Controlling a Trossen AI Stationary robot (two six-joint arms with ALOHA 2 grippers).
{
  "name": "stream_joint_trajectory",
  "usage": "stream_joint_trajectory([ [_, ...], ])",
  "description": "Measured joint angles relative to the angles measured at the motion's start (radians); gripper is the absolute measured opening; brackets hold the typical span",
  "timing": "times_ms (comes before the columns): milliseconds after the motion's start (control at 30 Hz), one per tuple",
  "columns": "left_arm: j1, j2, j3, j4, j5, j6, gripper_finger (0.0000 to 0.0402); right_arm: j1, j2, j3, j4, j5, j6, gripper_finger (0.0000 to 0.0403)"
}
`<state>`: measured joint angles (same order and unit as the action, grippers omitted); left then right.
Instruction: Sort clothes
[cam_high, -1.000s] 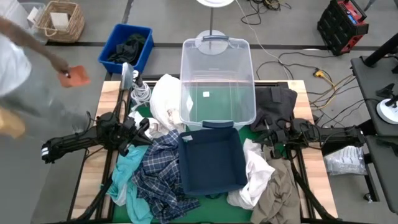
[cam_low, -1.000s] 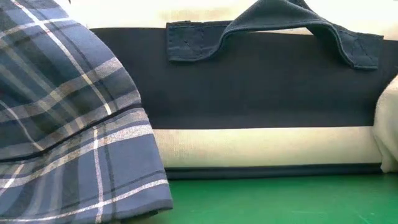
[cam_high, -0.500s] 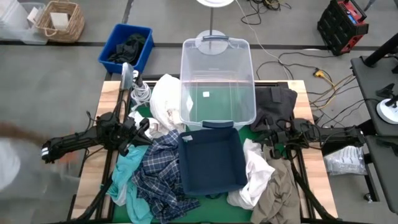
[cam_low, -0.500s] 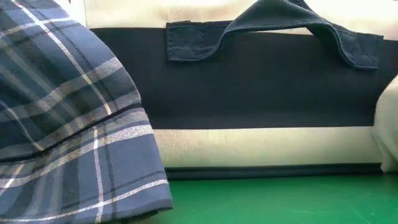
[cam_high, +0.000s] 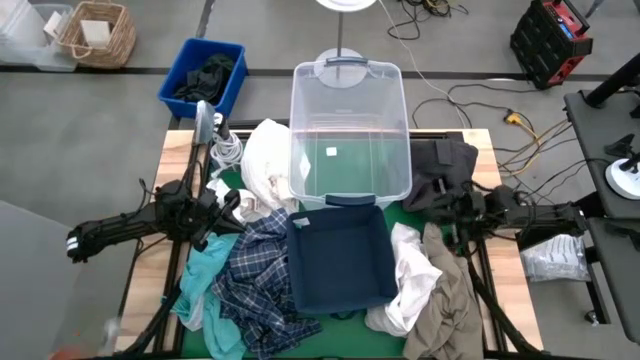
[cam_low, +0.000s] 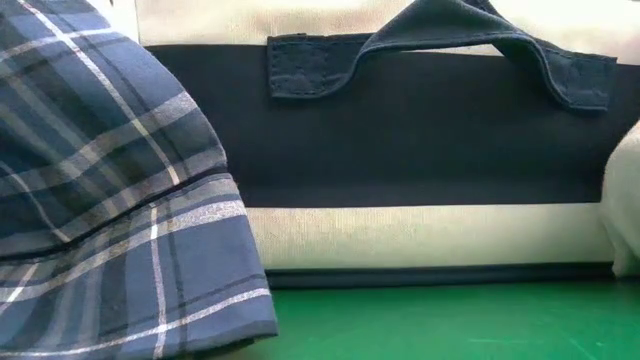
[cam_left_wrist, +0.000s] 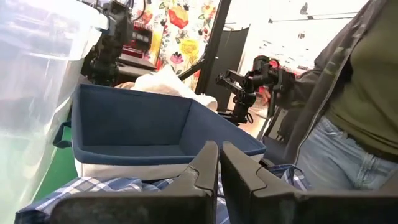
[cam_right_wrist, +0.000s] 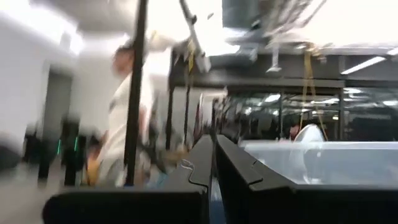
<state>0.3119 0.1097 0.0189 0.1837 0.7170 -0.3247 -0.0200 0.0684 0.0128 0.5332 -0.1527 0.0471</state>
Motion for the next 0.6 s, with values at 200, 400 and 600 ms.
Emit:
stream_joint_trajectory([
  [200, -0.001, 0.000, 0.000, 0.097, -0.110, -0.301, 0.0000, 0.000, 0.000, 0.000, 0.140, 0.182, 0.208, 0.0013],
  [400, -0.003, 0.000, 0.000, 0.352, -0.147, -0.526, 0.0000, 0.000, 0.002, 0.091, 0.154, 0.235, 0.128, 0.0013],
  [600, -0.003, 0.000, 0.000, 0.567, -0.210, -0.526, 0.0000, 0.000, 0.015, 0.261, 0.046, 0.268, 0.107, 0.0013],
])
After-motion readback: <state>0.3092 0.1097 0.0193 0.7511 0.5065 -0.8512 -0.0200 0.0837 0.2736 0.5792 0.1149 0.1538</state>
